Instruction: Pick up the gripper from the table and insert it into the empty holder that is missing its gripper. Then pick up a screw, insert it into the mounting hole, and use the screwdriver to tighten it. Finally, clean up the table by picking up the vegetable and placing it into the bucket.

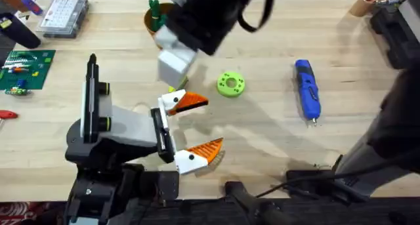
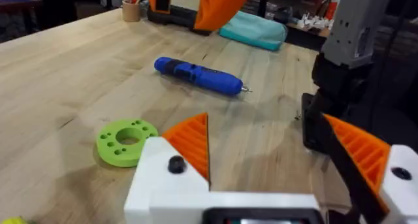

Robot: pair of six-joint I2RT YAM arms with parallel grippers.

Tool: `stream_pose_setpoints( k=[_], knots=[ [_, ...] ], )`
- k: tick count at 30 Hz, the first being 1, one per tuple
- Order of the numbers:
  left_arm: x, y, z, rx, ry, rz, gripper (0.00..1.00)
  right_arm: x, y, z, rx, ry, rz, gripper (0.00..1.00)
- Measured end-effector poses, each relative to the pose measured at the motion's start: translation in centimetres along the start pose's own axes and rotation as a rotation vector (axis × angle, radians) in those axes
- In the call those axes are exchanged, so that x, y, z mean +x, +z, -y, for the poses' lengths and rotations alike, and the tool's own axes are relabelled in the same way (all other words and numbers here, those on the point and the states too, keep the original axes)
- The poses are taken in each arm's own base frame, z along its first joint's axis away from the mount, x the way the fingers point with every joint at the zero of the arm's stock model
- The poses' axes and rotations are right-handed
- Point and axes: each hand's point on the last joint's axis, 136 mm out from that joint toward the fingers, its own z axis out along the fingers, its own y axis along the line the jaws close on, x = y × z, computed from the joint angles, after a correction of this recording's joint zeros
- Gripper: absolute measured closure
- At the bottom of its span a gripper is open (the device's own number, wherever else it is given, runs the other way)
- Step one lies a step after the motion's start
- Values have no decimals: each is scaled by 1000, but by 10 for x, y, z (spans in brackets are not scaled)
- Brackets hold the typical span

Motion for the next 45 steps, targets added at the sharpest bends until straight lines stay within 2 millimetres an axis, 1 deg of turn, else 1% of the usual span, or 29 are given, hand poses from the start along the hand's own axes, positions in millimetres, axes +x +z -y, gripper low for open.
stream_pose_setpoints(
  k=[3,6,9,13,16,30,32,33,37,38,40,45],
  knots=[
    [0,0,0,0,0,0,18,15,8,6,2,25,-56,5],
    [0,0,0,0,0,0,18,27,15,22,5,78,-99,5],
    [0,0,0,0,-1,0,18,38,14,40,14,134,-116,5],
    [0,0,0,0,0,0,18,55,11,54,23,188,-129,5],
    [0,0,0,0,0,0,18,58,12,57,21,203,-112,5],
    [0,0,0,0,0,0,25,65,12,53,-3,220,-134,4],
    [0,0,0,0,-2,0,115,62,10,56,2,228,-111,5],
    [0,0,0,0,0,0,228,62,7,57,6,235,-100,5],
    [0,0,0,0,6,0,877,67,-8,59,18,260,-58,5],
    [0,0,0,-1,11,0,962,70,-12,60,20,267,-50,5],
    [0,0,0,-1,11,0,994,74,-14,60,24,282,-36,5],
    [0,0,0,-1,11,0,995,85,-1,64,28,323,-20,5]
  ],
)
